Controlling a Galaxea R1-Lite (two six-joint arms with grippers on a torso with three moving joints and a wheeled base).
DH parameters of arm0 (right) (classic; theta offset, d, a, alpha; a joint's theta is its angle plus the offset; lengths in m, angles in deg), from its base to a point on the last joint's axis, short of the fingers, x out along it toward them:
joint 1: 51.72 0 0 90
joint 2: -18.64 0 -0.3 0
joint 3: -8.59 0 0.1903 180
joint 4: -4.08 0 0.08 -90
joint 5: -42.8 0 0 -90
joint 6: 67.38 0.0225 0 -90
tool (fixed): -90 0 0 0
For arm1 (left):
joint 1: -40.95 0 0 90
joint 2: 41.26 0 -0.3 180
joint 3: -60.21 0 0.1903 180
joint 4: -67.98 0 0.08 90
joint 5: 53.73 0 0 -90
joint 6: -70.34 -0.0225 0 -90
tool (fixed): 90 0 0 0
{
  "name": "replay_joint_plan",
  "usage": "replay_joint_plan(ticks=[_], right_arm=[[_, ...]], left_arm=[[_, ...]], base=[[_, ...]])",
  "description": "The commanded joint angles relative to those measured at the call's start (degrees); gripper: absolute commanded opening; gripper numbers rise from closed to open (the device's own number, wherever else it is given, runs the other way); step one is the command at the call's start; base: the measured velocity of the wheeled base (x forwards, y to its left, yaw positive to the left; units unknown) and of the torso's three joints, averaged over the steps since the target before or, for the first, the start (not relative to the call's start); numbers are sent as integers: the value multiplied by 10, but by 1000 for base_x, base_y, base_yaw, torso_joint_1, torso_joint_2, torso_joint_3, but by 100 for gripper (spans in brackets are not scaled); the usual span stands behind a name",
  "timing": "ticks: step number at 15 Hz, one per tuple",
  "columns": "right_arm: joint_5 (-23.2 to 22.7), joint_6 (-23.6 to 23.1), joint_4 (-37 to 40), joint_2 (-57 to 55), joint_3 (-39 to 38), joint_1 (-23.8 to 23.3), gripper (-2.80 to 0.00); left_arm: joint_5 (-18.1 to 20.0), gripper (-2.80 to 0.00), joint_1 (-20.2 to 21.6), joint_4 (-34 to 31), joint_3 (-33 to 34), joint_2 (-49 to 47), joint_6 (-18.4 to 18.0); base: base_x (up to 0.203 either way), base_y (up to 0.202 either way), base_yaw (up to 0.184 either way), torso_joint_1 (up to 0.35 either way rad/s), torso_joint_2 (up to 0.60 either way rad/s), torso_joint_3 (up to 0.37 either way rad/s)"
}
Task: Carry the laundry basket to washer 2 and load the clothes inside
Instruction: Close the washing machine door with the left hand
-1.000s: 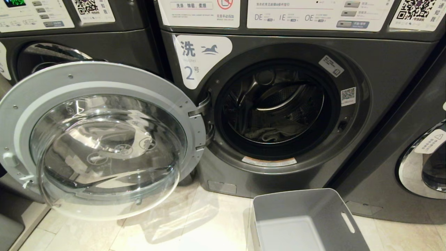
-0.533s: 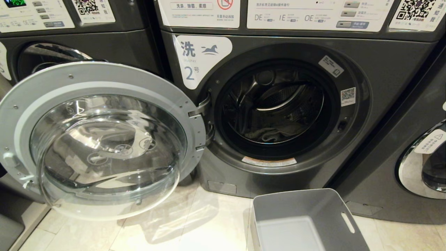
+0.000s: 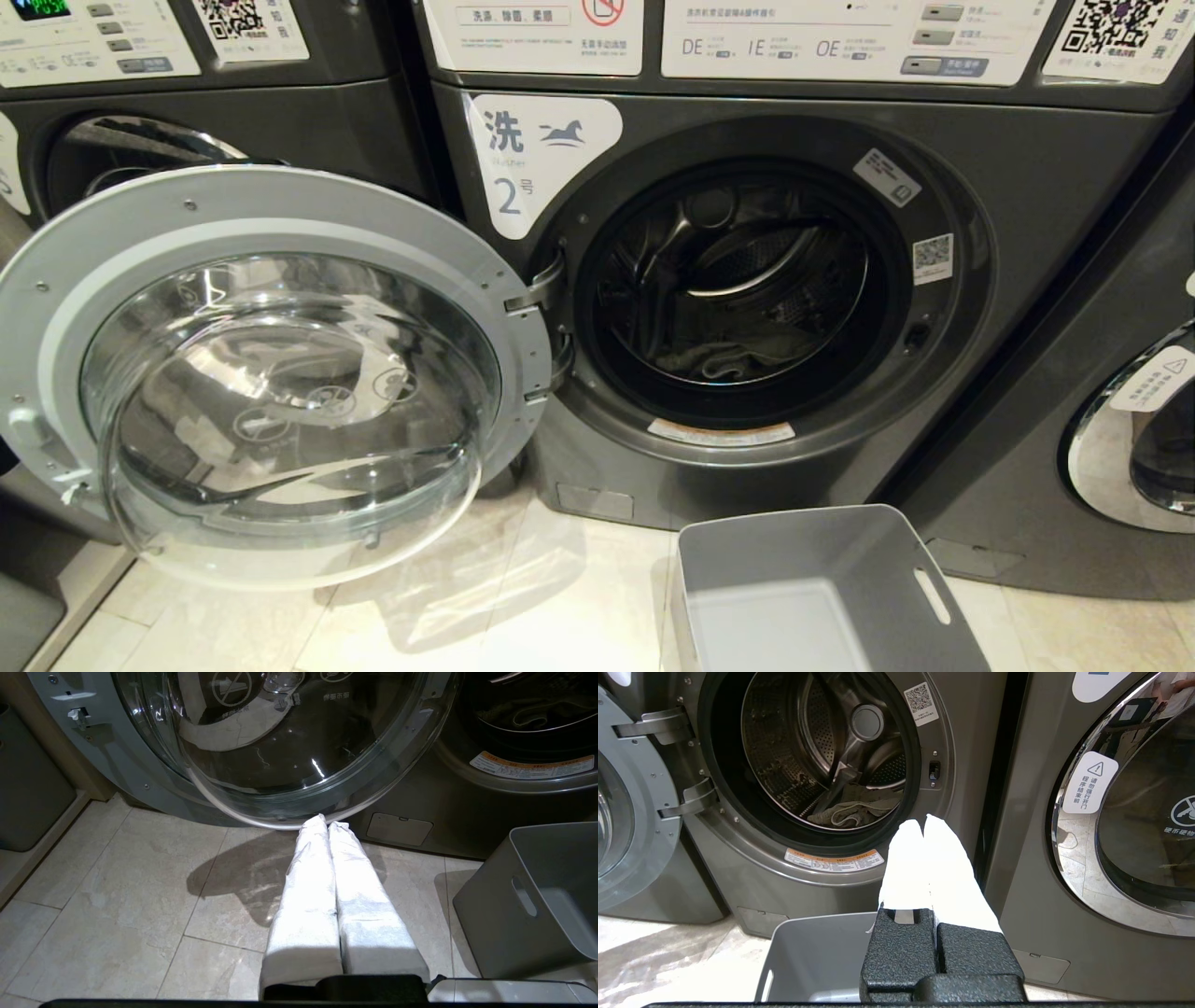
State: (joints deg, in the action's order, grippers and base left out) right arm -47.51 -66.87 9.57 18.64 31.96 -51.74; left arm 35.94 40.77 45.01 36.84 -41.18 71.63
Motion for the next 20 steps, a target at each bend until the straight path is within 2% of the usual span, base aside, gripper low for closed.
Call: replay_joint_plan(ticks=[1, 20], right_arm=[[0, -1, -1, -1, -23, 0, -280], [0, 0, -1, -1, -23, 0, -280]], left_arm=[[0, -280, -1, 0, 0, -1, 0], [0, -280, 0, 0, 0, -1, 0]], base=[[0, 0, 0, 0, 0, 0], [0, 0, 0, 0, 0, 0]])
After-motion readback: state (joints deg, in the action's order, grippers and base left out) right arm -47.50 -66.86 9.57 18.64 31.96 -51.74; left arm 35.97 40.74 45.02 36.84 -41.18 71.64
